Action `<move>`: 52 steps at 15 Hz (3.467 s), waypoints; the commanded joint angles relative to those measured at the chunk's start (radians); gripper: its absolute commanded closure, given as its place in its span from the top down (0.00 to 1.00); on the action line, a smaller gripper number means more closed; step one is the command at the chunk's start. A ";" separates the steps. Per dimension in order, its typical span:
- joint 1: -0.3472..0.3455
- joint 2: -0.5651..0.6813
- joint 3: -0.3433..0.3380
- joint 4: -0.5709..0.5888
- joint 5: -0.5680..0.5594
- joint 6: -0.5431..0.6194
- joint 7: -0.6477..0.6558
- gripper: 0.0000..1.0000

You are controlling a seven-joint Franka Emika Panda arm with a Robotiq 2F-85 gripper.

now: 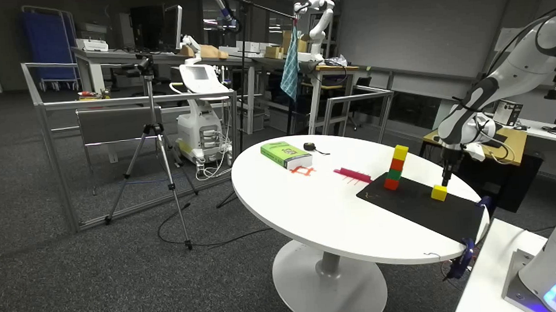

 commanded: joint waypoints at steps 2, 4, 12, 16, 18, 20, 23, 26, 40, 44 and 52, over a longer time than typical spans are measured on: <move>-0.017 0.027 0.014 -0.008 -0.089 0.056 0.034 1.00; -0.033 0.035 0.032 -0.008 -0.074 0.055 0.019 1.00; -0.072 0.067 0.081 0.011 -0.057 0.033 -0.005 1.00; -0.078 0.091 0.087 0.031 -0.059 0.025 -0.002 1.00; -0.080 0.099 0.089 0.036 -0.061 0.025 0.002 1.00; -0.080 0.106 0.090 0.041 -0.063 0.028 0.004 1.00; -0.080 0.112 0.092 0.053 -0.064 0.022 0.006 0.79; -0.077 0.113 0.091 0.059 -0.069 0.018 0.008 0.61; -0.050 -0.088 0.066 0.037 -0.006 -0.159 0.143 0.30; -0.046 -0.218 0.049 0.041 0.011 -0.301 0.153 0.30; 0.035 -0.442 0.034 0.061 -0.015 -0.425 0.185 0.30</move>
